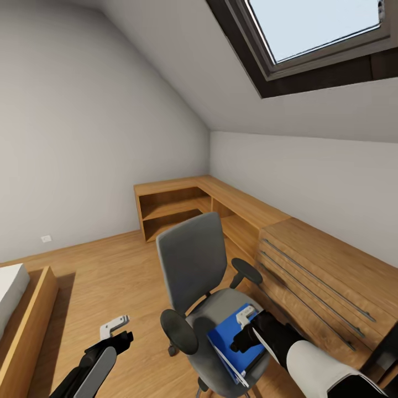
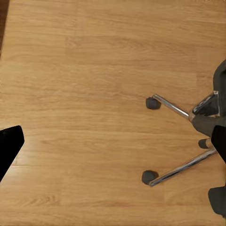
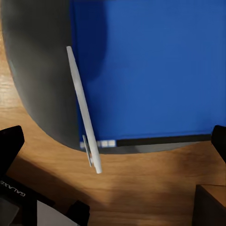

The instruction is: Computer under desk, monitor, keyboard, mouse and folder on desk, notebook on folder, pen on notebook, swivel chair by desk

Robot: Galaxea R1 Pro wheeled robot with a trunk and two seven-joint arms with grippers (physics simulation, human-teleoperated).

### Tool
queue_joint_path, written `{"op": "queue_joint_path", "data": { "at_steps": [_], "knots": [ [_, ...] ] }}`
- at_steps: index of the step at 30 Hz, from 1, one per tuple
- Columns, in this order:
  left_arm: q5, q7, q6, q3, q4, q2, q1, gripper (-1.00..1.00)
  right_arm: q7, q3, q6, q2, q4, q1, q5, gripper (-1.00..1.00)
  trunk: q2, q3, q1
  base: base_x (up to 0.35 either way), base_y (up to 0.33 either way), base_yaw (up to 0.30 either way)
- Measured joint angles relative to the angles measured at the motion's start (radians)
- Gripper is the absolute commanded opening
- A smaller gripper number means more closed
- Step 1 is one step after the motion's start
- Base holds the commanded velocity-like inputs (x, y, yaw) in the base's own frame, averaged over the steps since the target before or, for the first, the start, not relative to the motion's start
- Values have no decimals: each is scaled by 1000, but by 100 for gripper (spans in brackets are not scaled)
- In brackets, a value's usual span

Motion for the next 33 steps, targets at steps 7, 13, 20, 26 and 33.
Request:
{"op": "queue_joint_path", "data": {
  "at_steps": [7, 13, 20, 26, 33],
  "knots": [
    [0, 1, 0, 3, 0, 0, 0, 100, -1, 0, -12, 3, 0, 0, 0, 100, 0, 0, 0, 0, 0, 182],
    [0, 1, 0, 4, 0, 0, 0, 100, -1, 0, -15, 4, 0, 0, 0, 100, 0, 0, 0, 0, 0, 242],
    [-1, 1, 0, 4, 0, 0, 0, 100, 0, -2, -15, 2, 0, 0, 2, 100, 0, 0, 0, 0, 0, 81],
    [-1, 1, 1, 4, 0, 0, 0, 100, -1, -3, -16, 1, 0, 0, 3, 100, 0, 0, 0, 0, 0, 9],
    [-1, 1, 1, 4, 0, 0, 0, 100, -2, -3, -23, -1, 0, 0, 4, 100, 0, 0, 0, 0, 0, 2]
  ]
}}
